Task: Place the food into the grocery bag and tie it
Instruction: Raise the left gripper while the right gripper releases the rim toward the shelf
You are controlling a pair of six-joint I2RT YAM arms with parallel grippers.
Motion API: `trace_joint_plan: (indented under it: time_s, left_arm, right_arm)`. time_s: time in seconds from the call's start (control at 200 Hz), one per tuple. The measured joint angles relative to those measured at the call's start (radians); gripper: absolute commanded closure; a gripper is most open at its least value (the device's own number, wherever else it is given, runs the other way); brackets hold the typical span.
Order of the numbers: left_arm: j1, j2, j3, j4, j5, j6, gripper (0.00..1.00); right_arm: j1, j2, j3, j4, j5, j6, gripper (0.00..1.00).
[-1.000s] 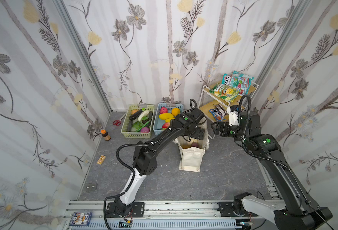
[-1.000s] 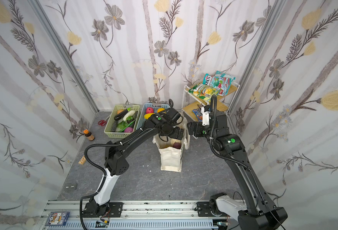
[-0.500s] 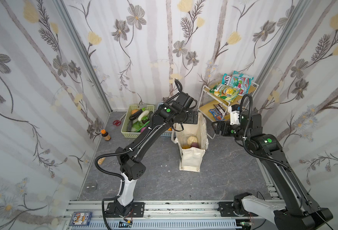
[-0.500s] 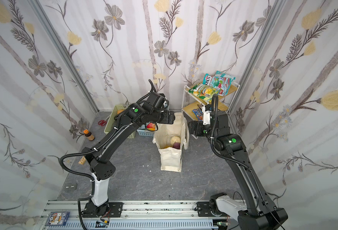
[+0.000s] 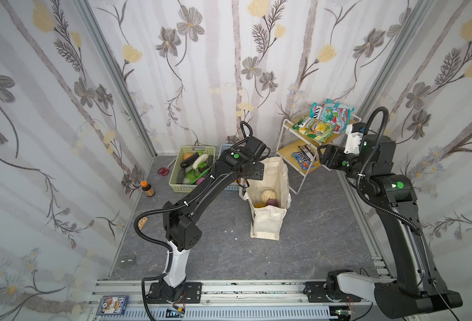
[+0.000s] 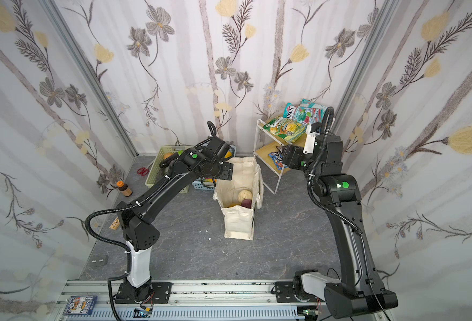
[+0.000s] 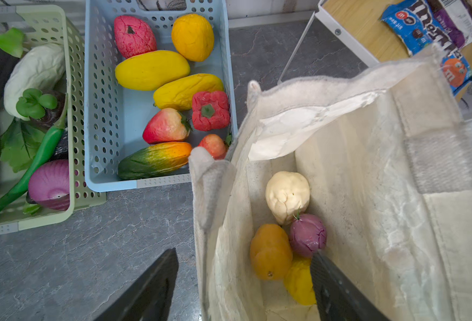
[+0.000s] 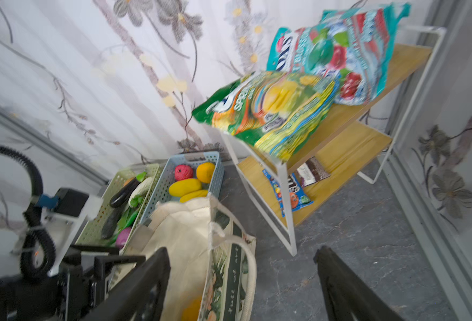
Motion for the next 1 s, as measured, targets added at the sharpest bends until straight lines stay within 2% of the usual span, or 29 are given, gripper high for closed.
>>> trace_joint_plan:
  time_s: [0.15,0.23,0.365,0.395,0.47,0.5,0.649,0.859,0.939,0.999]
  left_arm:
    - [0.0,-0.01,-0.024,0.006,0.017,-0.005,0.31]
    - [0.0,-0.017,-0.047,0.011,0.036,-0.015,0.37]
    - [0.001,-0.021,-0.078,0.03,0.066,-0.031,0.41]
    - [0.001,-0.022,-0.084,0.033,0.069,-0.035,0.43]
    - [0.001,-0.027,-0.097,0.05,0.094,-0.053,0.58]
    - [0.002,-0.028,-0.098,0.056,0.101,-0.059,0.61]
    - [0.002,-0.033,-0.103,0.078,0.141,-0.08,0.61]
    - [0.002,-0.039,-0.1,0.085,0.158,-0.1,0.61]
    - [0.002,-0.039,-0.085,0.085,0.158,-0.102,0.58]
    - [0.002,-0.037,-0.068,0.084,0.158,-0.102,0.52]
  right_arm:
    - [-0.047,0.05,0.08,0.006,0.013,0.038,0.25]
    - [-0.051,0.063,0.088,0.011,0.011,0.051,0.25]
    - [-0.055,0.066,0.088,0.018,0.005,0.072,0.25]
    - [-0.055,0.064,0.087,0.022,0.001,0.075,0.24]
    - [-0.055,0.057,0.072,0.033,-0.011,0.076,0.24]
    - [-0.055,0.051,0.061,0.037,-0.021,0.076,0.24]
    - [-0.055,0.015,-0.013,0.06,-0.04,0.085,0.24]
    - [-0.093,-0.075,-0.237,0.077,-0.036,0.102,0.36]
    - [-0.128,-0.092,-0.329,0.09,-0.04,0.123,0.39]
    - [-0.156,-0.094,-0.377,0.115,-0.054,0.14,0.42]
